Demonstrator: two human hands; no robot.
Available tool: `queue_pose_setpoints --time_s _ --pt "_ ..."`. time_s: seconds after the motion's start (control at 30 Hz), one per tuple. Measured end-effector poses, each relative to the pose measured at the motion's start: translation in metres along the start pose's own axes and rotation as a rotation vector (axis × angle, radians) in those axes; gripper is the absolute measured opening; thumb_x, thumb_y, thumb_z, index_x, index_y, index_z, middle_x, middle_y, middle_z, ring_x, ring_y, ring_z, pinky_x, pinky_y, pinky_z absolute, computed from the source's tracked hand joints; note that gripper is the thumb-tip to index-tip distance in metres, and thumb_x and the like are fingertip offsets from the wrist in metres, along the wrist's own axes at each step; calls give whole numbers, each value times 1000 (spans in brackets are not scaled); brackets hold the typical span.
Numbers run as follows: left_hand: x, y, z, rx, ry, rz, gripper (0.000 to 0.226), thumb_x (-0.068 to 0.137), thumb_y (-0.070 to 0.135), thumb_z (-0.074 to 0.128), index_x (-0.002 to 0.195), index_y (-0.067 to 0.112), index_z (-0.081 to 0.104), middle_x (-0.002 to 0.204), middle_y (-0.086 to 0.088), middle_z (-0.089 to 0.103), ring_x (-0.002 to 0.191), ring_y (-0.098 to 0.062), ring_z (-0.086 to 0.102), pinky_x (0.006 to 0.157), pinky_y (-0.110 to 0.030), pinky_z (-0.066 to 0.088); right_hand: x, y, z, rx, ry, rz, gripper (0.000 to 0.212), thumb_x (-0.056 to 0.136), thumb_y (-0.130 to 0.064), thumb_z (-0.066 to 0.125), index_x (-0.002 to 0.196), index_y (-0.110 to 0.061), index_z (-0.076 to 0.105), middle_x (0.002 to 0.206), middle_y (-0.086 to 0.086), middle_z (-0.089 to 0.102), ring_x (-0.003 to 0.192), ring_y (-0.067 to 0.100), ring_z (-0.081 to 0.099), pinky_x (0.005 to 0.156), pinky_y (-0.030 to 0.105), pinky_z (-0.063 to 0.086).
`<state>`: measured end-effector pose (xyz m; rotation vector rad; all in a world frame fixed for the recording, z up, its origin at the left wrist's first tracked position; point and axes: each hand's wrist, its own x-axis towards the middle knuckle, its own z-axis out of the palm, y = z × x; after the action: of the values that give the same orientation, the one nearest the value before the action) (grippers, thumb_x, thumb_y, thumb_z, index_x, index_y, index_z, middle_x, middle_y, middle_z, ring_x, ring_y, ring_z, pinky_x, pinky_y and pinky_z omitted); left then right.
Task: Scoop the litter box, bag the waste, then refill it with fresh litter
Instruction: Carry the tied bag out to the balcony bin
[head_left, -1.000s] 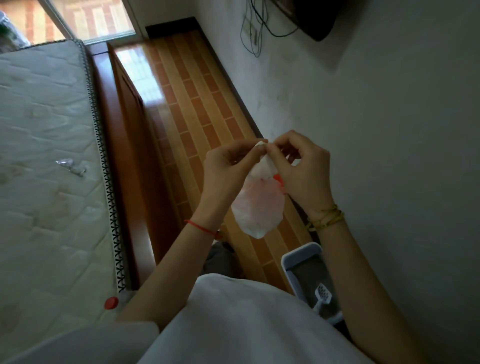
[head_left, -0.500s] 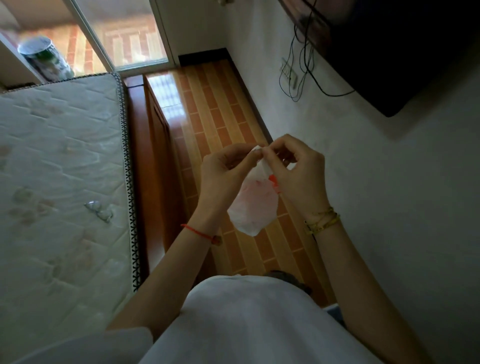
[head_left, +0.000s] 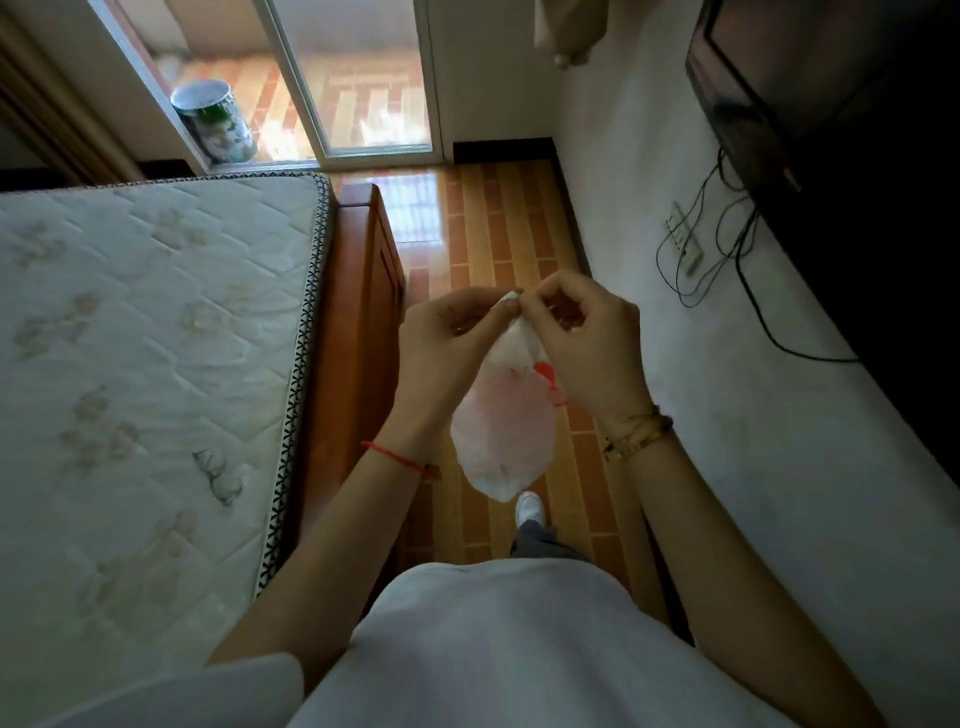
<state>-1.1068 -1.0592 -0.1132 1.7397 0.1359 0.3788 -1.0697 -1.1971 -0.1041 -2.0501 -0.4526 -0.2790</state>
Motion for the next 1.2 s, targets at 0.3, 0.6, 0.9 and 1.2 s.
queue_pose_setpoints --time_s 0.3,0.6,0.9,1.2 --pt "134 -13 33 -27 137 -38 16 86 22 75 101 15 78 93 1 78 94 -12 72 85 -31 56 149 55 14 55 -124 -68 12 90 -27 64 90 -15 66 81 -4 66 76 1 60 67 6 47" --pt "274 -41 44 9 182 -27 23 87 22 74 106 10 77 98 -3 77 97 -13 71 90 -35 57 288 101 52 112 -138 -76 11 89 -27 64 88 -17 66 77 -9 62 75 -3 59 66 3 47" --pt "445 -90 26 0 183 -50 17 87 19 73 103 13 77 94 -1 77 92 -11 72 85 -26 56 439 147 135 70 -159 -49 15 90 -30 63 89 -15 66 79 -6 66 75 4 62 63 9 51" --pt "612 -120 -30 5 154 -77 20 87 22 74 105 15 77 97 -2 77 97 -17 72 93 -42 57 591 151 222 57 -157 -35 16 90 -30 63 93 -15 65 84 -2 69 77 7 64 66 11 52"
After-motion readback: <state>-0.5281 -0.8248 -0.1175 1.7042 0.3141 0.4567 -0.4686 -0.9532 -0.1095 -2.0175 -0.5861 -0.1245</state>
